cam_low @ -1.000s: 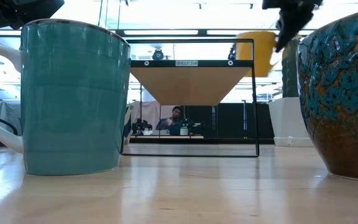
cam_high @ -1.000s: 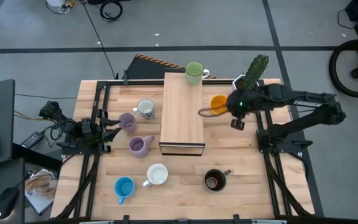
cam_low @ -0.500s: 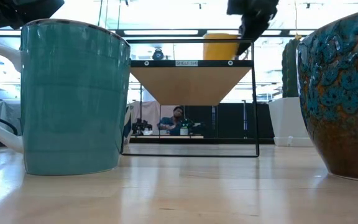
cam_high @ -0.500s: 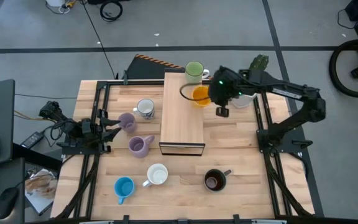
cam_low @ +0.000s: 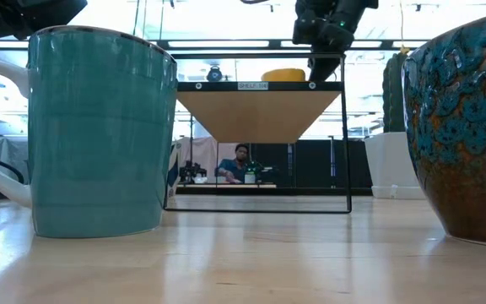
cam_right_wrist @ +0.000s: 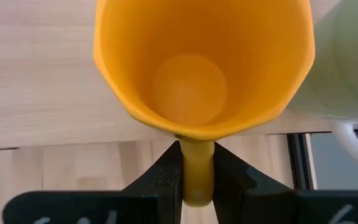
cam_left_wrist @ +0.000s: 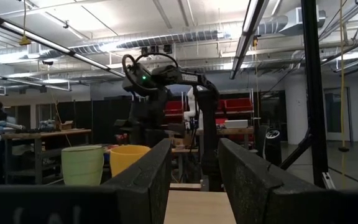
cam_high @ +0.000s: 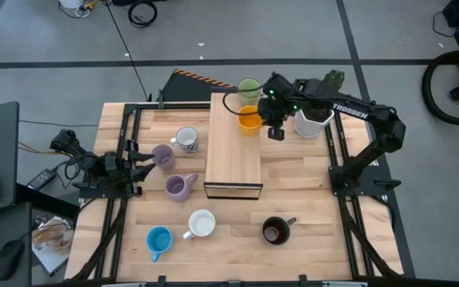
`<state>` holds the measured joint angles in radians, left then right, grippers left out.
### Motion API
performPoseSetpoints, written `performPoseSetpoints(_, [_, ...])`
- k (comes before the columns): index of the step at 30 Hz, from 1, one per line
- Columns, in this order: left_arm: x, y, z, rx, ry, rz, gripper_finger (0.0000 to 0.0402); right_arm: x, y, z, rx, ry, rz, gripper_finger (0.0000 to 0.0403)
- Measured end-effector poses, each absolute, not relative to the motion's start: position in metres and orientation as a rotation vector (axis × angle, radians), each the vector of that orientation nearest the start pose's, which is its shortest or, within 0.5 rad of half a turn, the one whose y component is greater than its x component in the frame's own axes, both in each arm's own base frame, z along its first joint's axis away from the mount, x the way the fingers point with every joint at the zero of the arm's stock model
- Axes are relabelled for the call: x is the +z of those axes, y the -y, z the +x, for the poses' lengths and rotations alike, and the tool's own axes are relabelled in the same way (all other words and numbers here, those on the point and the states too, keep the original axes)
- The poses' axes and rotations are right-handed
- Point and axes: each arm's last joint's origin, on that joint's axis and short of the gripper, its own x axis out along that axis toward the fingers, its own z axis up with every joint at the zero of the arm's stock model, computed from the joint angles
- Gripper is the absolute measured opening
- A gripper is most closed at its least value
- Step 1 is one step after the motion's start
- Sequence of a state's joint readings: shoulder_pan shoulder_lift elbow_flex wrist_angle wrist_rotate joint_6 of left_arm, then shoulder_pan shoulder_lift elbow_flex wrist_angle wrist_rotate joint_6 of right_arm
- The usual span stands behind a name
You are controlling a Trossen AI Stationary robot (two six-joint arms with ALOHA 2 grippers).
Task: Place coffee mugs
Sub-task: Put the yellow mug on the shelf
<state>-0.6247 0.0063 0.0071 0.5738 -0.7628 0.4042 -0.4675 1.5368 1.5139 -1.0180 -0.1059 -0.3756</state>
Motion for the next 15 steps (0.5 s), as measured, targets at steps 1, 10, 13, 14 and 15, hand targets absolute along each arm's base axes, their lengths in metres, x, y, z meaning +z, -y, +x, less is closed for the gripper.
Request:
performPoseSetpoints(1, [0.2136, 0.0279, 0.0729, 0.219, 0.404, 0.030, 0.0139, 0.3388, 0.1360, 0.2743, -0.137, -1.040, -0.045, 0.0066])
performPoseSetpoints(10, [0.2134, 0.0279, 0.0729, 0.219, 0.403, 0.030, 0.0139, 0.3399, 0.1440, 0.2727, -0.186, -1.018, -0.028, 0.0067])
performPoseSetpoints(13, [0.2135, 0.0279, 0.0729, 0.219, 0.403, 0.029, 0.0139, 0.3405, 0.1451, 0.2734, -0.207, -1.013, -0.041, 0.0067])
performPoseSetpoints(14, [0.2135, 0.0279, 0.0729, 0.218, 0.403, 0.029, 0.0139, 0.3405, 0.1454, 0.2734, -0.215, -1.015, -0.045, 0.0067])
performPoseSetpoints(15, [0.2135, 0.0279, 0.0729, 0.219, 0.403, 0.029, 0.0139, 0.3405, 0.1455, 0.2733, -0.219, -1.018, -0.049, 0.0067])
